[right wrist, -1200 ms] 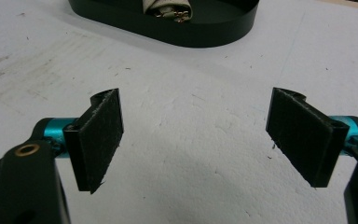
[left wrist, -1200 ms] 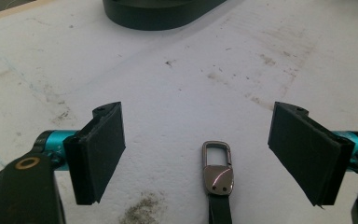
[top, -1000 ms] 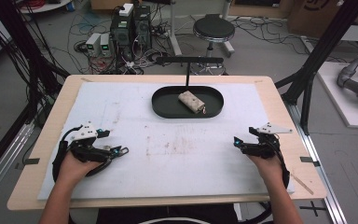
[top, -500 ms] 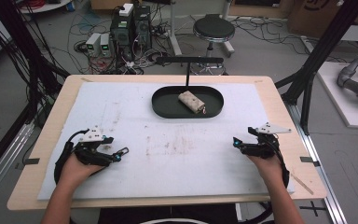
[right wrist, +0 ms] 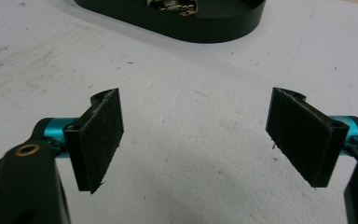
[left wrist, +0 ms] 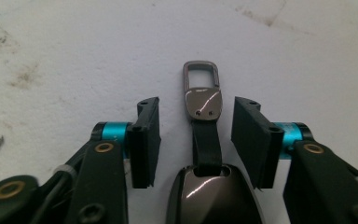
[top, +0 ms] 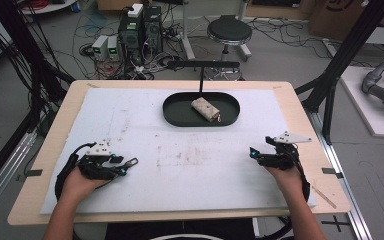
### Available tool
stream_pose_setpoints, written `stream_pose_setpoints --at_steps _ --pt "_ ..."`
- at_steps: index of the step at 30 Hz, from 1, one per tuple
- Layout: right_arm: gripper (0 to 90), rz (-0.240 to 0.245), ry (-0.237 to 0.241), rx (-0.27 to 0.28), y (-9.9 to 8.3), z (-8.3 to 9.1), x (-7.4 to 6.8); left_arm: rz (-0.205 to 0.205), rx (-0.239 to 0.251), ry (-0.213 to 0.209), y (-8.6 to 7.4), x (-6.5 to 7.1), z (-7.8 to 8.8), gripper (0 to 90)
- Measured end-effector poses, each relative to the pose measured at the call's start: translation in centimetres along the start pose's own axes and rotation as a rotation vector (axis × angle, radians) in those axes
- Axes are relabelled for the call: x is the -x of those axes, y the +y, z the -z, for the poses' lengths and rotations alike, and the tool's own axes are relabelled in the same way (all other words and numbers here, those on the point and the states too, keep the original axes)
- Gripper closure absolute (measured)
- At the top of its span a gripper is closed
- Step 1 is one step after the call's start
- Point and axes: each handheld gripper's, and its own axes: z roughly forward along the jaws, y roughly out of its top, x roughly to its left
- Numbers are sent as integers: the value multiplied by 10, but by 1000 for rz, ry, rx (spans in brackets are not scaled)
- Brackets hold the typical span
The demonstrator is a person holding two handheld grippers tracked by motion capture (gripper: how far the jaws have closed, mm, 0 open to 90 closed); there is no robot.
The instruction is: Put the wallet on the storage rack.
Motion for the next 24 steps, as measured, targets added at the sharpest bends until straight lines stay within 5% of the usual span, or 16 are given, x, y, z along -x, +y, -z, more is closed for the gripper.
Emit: stream_pose_setpoints --at_steps 4,11,17,24 --pt "193 -2 1 1 0 0 0 -15 -5 5 -1 0 2 650" --pt "193 -1 2 -2 0 0 0 -28 -5 4 -1 3 2 703" --pt "193 1 0 -1 0 -1 0 -8 -5 -12 2 4 -2 568" --pt "194 -2 -1 -8 0 -1 0 -35 -9 7 5 7 -6 586"
